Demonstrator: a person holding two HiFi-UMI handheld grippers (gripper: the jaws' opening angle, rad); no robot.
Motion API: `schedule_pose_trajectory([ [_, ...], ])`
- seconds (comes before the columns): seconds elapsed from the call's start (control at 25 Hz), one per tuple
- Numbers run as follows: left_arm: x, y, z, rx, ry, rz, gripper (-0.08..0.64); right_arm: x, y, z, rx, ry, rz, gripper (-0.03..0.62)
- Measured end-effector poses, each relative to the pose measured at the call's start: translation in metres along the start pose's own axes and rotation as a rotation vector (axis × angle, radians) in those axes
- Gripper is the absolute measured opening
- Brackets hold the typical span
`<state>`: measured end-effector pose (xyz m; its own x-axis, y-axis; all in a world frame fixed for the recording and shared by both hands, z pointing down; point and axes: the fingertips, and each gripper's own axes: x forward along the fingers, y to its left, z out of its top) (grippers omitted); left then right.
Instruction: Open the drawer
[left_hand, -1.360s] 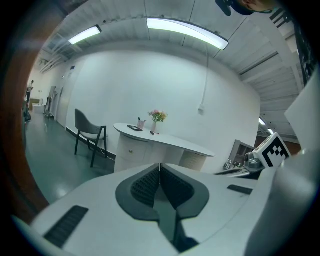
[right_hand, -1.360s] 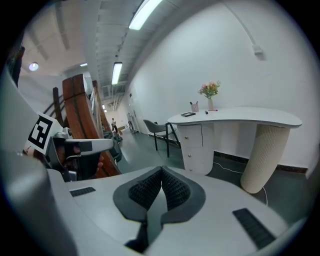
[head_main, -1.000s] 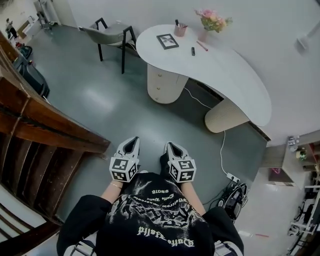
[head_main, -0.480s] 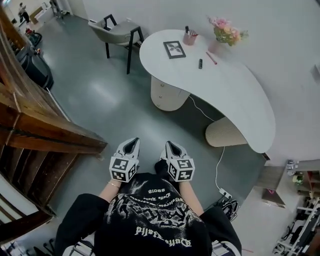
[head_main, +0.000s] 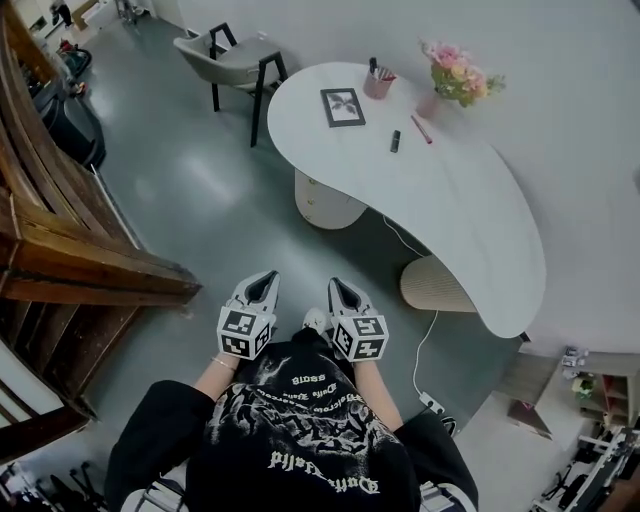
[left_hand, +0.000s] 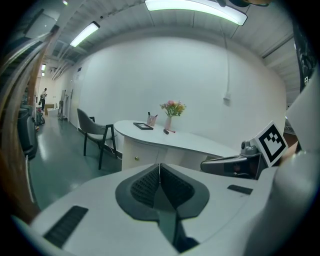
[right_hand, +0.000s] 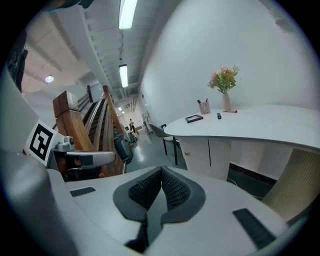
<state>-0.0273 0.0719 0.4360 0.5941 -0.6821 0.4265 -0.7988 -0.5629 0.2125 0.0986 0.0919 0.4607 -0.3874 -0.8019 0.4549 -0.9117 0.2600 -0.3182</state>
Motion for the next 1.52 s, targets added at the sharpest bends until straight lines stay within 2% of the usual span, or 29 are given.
schedule_pose_trajectory([
  [0.28, 0.043, -0.012, 0.009, -0.052, -0.008, 0.042, 0.025, 0.013, -0.046, 0.013, -0.006, 0.02, 0.026, 0.026],
  [0.48, 0.069, -0.021, 0.013, -0.046, 0.001, 0.059, 0.025, 0.023, -0.068, 0.021, -0.014, 0.033, 0.05, 0.026],
  [0.8, 0.084, -0.02, 0.028, -0.042, -0.007, 0.041, 0.025, 0.029, -0.07, 0.021, 0.004, 0.053, 0.066, 0.026],
  [1.0, 0.097, 0.006, 0.033, -0.026, 0.01, 0.042, 0.025, 0.038, -0.061, 0.023, 0.008, 0.068, 0.093, 0.026],
  [1.52, 0.181, 0.077, 0.028, -0.017, 0.136, 0.004, 0.04, 0.084, -0.07, 0.041, 0.115, 0.063, -0.007, 0.026],
])
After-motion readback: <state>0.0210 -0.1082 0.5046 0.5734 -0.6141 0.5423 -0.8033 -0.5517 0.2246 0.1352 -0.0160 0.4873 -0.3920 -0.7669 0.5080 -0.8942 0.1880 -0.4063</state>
